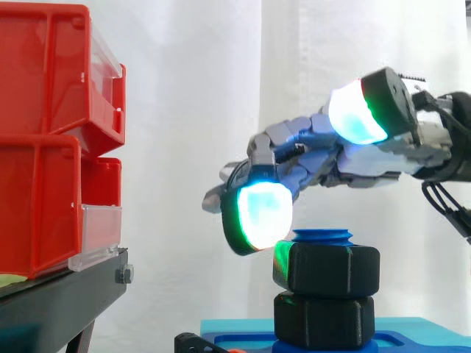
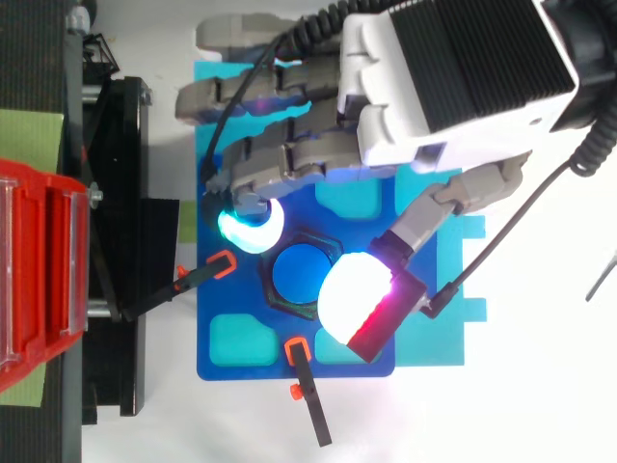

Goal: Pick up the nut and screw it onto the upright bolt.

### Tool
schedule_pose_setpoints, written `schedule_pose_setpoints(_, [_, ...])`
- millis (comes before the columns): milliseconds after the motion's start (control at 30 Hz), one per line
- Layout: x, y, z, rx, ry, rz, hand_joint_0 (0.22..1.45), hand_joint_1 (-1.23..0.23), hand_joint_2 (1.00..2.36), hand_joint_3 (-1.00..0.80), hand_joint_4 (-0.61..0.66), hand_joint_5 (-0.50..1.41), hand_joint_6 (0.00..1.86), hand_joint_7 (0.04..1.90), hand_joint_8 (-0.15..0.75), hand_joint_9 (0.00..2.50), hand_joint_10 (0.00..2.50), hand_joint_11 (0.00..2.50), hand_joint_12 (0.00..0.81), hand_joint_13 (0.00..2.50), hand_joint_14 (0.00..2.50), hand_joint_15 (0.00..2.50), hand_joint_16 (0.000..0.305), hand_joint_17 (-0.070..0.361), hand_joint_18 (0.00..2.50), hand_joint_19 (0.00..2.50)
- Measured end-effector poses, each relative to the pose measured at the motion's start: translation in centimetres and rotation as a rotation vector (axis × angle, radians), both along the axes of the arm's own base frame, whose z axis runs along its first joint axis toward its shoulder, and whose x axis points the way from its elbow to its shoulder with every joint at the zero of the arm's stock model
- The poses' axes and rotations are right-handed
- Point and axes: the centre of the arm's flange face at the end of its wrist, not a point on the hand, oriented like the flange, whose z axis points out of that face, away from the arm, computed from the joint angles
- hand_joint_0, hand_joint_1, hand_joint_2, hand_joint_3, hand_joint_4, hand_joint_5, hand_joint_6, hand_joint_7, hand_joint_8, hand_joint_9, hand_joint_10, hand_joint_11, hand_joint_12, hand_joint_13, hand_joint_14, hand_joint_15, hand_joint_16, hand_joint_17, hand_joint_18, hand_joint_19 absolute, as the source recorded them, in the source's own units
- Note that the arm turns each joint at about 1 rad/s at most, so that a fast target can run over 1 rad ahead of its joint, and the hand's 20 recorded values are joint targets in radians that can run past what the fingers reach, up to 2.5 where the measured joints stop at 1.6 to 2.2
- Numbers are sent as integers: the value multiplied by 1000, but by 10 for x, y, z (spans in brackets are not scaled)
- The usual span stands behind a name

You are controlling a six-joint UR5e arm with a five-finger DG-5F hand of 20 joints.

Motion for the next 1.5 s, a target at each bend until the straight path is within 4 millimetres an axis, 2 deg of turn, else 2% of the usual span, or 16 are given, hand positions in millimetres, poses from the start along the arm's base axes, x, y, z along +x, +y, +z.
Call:
schedule_pose_setpoints(133, [-1,0,2,-16,11,2,516,-162,1000,-500,184,27,502,1312,295,992,0,0,253,427,0,0,27,60,54,0])
schedule_pose_setpoints(233, [-3,0,1,-21,30,2,518,-166,1000,-500,192,19,503,1268,289,1018,0,0,251,436,0,0,26,58,73,0])
schedule_pose_setpoints(267, [-3,1,0,-21,34,2,517,-167,1000,-500,232,-19,504,1132,284,960,0,0,256,425,0,0,26,58,64,0])
schedule_pose_setpoints(367, [-4,2,0,-21,39,4,514,-168,1000,-500,276,-82,504,904,264,875,0,0,265,382,0,0,28,62,27,0])
schedule_pose_setpoints(433, [-3,2,2,-22,36,5,512,-168,1000,-500,257,-105,503,841,260,827,0,0,268,359,0,0,29,65,3,0])
schedule_pose_setpoints(767, [2,-1,20,-34,1,2,498,-170,1000,-500,209,-141,502,720,246,667,0,0,296,241,0,0,34,77,0,0])
schedule_pose_setpoints(900, [4,2,22,-35,-4,6,484,-159,1000,-500,186,-160,502,665,230,529,0,0,316,44,0,0,41,93,0,0])
schedule_pose_setpoints(967, [4,6,23,-35,-3,8,475,-130,1000,-500,157,-178,502,641,215,388,0,0,325,0,0,0,44,98,0,0])
schedule_pose_setpoints(1067, [6,15,22,-35,-1,17,468,-104,1000,-500,146,-179,501,634,210,312,0,0,329,0,0,0,45,102,0,0])
schedule_pose_setpoints(1200, [7,33,16,-34,11,25,470,-70,1000,-500,149,-159,501,647,209,301,0,0,328,0,0,0,45,102,0,0])
schedule_pose_setpoints(1333, [4,47,1,-29,37,22,470,-60,1000,-500,160,-146,502,658,211,310,0,0,327,0,0,0,46,103,0,0])
schedule_pose_setpoints(1500, [3,54,-9,-11,42,24,474,-57,1000,-500,163,-139,502,667,210,329,0,0,323,0,0,0,45,102,0,0])
